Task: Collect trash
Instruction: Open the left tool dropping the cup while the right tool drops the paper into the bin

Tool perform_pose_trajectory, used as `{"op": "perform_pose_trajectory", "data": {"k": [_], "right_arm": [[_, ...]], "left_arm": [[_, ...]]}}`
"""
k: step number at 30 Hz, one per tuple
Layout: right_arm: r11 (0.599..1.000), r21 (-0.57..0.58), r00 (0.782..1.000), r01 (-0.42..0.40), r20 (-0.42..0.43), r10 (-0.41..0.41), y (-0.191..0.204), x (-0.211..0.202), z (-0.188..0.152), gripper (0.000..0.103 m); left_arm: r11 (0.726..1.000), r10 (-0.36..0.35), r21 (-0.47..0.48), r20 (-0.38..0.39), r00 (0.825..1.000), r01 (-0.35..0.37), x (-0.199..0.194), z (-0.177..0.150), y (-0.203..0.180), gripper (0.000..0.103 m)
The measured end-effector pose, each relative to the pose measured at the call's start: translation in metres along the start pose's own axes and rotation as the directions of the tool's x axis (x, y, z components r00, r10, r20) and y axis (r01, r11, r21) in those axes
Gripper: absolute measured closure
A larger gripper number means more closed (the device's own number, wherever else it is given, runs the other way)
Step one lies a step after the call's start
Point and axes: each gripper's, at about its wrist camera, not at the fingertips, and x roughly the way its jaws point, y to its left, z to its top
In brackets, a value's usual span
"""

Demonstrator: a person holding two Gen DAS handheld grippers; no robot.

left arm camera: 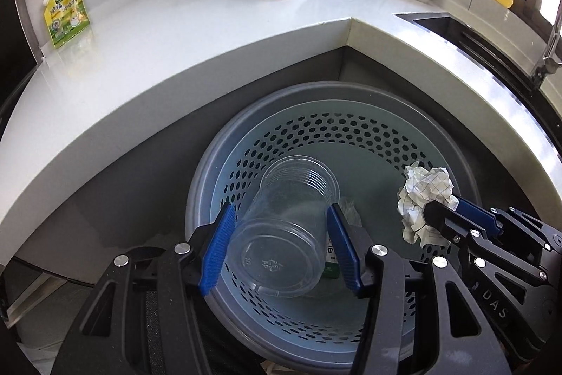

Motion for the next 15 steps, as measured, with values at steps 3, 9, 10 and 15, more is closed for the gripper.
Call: {"op": "perform_pose_trajectory", "data": {"k": [3,9,10,15], "right_arm": [[1.0,0.006,1.0,-0.001,-0.004,0.001,-0.0015,0.0014,-0.0005,0.08],[1.0,0.005,1.0,0.007,0.009,-0.007,-0.0018,-0.0002,0.0002,0.075],[1.0,0.007,1.0,0.011,0.013,-0.011,-0.0022,-0.0008,0.0003,0.072],[1.0,0.023,0.999,0.019,0.042,-0.02,-0.0068,-0.0068,0.0005,0.049]], "left_arm": [[1.0,0.004,-0.002,-0.004,1.0,-0.004,0.0014,0.0,0.0004,0.048],[1.0,-0.002,-0.01,-0.007,1.0,0.002,0.0008,0.0007,0.0012,0.044],[1.0,-0.001,-0.012,-0.005,1.0,0.001,0.0003,0.0006,0.0015,0.041],[1.0,0.009,-0.017,-0.003,1.0,-0.009,-0.0018,0.0011,0.0027,0.03]]}}
